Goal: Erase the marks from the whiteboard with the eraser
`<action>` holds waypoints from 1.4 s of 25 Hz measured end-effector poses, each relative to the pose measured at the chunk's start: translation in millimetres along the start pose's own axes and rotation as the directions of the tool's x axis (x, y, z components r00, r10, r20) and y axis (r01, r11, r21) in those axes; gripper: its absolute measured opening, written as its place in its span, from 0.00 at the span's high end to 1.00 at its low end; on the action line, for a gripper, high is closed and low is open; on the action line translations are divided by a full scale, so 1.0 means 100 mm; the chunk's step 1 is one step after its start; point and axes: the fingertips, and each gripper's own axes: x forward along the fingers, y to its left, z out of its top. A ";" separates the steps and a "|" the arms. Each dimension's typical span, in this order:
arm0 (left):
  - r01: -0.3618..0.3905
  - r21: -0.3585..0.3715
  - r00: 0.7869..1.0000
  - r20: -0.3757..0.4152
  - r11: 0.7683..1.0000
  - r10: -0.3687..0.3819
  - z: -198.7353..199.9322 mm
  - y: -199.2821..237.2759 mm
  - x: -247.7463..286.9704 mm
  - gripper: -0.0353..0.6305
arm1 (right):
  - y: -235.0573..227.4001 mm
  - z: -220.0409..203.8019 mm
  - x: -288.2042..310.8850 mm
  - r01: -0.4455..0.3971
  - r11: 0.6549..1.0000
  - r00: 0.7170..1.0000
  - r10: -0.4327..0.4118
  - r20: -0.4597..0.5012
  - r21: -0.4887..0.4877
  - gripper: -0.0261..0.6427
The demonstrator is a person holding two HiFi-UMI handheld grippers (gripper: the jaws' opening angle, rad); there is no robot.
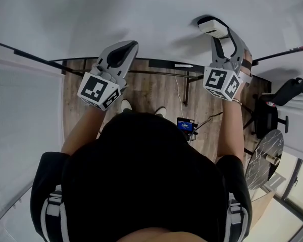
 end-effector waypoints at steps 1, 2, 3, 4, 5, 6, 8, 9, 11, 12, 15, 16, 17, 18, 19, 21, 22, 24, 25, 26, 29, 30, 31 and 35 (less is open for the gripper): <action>0.001 0.001 1.000 -0.003 1.000 -0.001 -0.01 0.00 0.02 0.94 | 0.00 -0.05 0.01 0.001 1.000 1.000 -0.001 -0.008 0.007 0.62; 0.002 0.001 1.000 -0.006 1.000 -0.002 -0.02 0.00 0.04 0.94 | 0.00 -0.09 0.03 -0.001 1.000 1.000 0.001 -0.013 0.013 0.62; 0.004 0.002 1.000 -0.009 1.000 -0.004 -0.03 0.00 0.05 0.94 | 0.00 -0.10 0.04 -0.003 1.000 1.000 0.004 -0.015 0.017 0.62; 0.005 0.003 1.000 -0.012 1.000 -0.005 -0.03 -0.01 0.06 0.94 | -0.01 -0.10 0.04 -0.007 1.000 1.000 0.007 -0.015 0.022 0.62; 0.006 0.004 1.000 -0.013 1.000 -0.006 -0.03 -0.01 0.07 0.94 | -0.01 -0.09 0.03 -0.011 0.999 1.000 0.012 -0.011 0.031 0.62; 0.006 0.004 1.000 -0.014 1.000 -0.006 -0.03 -0.02 0.06 0.94 | -0.01 -0.06 0.01 -0.019 0.999 1.000 0.019 -0.001 0.049 0.62; 0.007 0.006 1.000 -0.014 1.000 -0.007 -0.03 -0.03 0.04 0.94 | 0.02 0.02 -0.07 -0.048 0.992 0.998 0.043 0.041 0.119 0.62; 0.008 0.007 1.000 -0.014 1.000 -0.007 -0.03 -0.02 0.03 0.94 | 0.03 0.08 -0.13 -0.066 0.985 0.996 0.056 0.070 0.162 0.62; 0.010 0.011 1.000 -0.016 1.000 -0.009 -0.04 -0.02 0.04 0.94 | 0.06 0.19 -0.22 -0.109 0.964 0.988 0.078 0.132 0.244 0.62; 0.011 0.012 1.000 -0.017 1.000 -0.011 -0.05 -0.02 0.05 0.94 | 0.08 0.24 -0.26 -0.134 0.949 0.982 0.090 0.164 0.287 0.62; 0.016 0.014 1.000 -0.023 1.000 -0.015 -0.08 -0.04 0.05 0.94 | 0.20 0.36 -0.38 -0.244 0.871 0.953 0.134 0.271 0.427 0.62; 0.019 0.013 1.000 -0.025 1.000 -0.019 -0.10 -0.04 0.04 0.94 | 0.26 0.40 -0.41 -0.288 0.835 0.939 0.150 0.308 0.470 0.62; 0.024 0.011 0.999 -0.026 1.000 -0.024 -0.11 -0.05 0.04 0.94 | 0.33 0.43 -0.44 -0.328 0.796 0.925 0.162 0.343 0.509 0.62; 0.029 0.010 0.999 -0.026 1.000 -0.029 -0.13 -0.05 0.05 0.94 | 0.40 0.45 -0.45 -0.363 0.757 0.912 0.168 0.375 0.543 0.62; 0.034 0.011 0.999 -0.027 0.999 -0.033 -0.15 -0.05 0.07 0.94 | 0.47 0.46 -0.47 -0.396 0.719 0.897 0.169 0.409 0.571 0.62; 0.043 0.013 0.999 -0.025 0.999 -0.043 -0.17 -0.06 0.10 0.94 | 0.60 0.49 -0.50 -0.451 0.661 0.867 0.164 0.471 0.600 0.62; 0.049 0.015 0.999 -0.023 0.999 -0.049 -0.18 -0.07 0.11 0.94 | 0.67 0.50 -0.52 -0.469 0.643 0.856 0.161 0.491 0.606 0.62; 0.063 0.017 0.998 -0.017 0.998 -0.062 -0.21 -0.09 0.09 0.94 | 0.81 0.50 -0.56 -0.493 0.609 0.843 0.157 0.514 0.622 0.62; 0.068 0.019 0.998 -0.016 0.998 -0.068 -0.24 -0.10 0.08 0.94 | 0.88 0.50 -0.58 -0.505 0.582 0.838 0.155 0.523 0.637 0.61; 0.073 0.021 0.997 -0.015 0.997 -0.072 -0.26 -0.10 0.06 0.94 | 0.94 0.50 -0.59 -0.517 0.552 0.833 0.150 0.532 0.653 0.61; 0.085 0.026 0.996 -0.017 0.996 -0.084 -0.34 -0.12 0.01 0.94 | 1.08 0.50 -0.63 -0.533 0.501 0.827 0.138 0.545 0.682 0.61; 0.088 0.031 0.996 -0.020 0.996 -0.087 -0.37 -0.14 0.00 0.94 | 1.12 0.49 -0.65 -0.533 0.496 0.828 0.138 0.544 0.685 0.61; 0.091 0.039 0.996 -0.025 0.995 -0.090 -0.40 -0.16 -0.01 0.94 | 1.15 0.48 -0.66 -0.535 0.491 0.828 0.139 0.544 0.688 0.61; 0.112 0.043 0.994 -0.015 0.993 -0.112 -0.50 -0.22 0.00 0.94 | 1.21 0.47 -0.62 -0.541 0.467 0.826 0.139 0.546 0.699 0.61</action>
